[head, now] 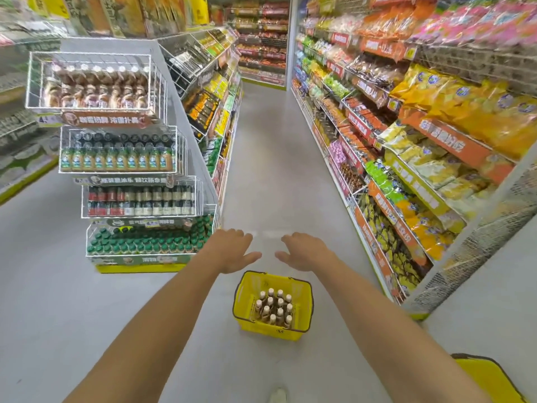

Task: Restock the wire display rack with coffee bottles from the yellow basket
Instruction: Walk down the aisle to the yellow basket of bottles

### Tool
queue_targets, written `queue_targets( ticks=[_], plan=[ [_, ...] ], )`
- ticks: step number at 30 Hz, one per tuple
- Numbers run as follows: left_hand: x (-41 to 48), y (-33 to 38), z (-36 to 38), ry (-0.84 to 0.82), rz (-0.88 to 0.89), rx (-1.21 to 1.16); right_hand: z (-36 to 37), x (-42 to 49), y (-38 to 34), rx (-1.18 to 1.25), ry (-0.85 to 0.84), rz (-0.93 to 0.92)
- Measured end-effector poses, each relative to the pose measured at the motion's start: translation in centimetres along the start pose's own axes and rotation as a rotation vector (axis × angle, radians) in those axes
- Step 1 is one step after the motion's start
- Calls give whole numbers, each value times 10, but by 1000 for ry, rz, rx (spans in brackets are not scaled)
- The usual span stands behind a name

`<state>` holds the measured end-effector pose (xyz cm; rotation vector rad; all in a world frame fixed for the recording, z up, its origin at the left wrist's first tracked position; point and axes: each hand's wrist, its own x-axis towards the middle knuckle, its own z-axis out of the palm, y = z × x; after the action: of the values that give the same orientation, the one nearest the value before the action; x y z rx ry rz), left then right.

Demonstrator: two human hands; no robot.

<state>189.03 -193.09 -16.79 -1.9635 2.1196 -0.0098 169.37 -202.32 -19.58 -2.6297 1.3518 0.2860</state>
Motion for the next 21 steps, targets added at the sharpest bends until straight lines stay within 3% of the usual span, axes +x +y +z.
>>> queue_targets(
  ticks=[9, 21],
  plan=[
    [191, -42, 7, -56, 72, -8, -11, 169, 87, 66, -98, 47],
    [332, -40, 72, -175, 233, -101, 57, 242, 146, 143, -252, 229]
  ],
)
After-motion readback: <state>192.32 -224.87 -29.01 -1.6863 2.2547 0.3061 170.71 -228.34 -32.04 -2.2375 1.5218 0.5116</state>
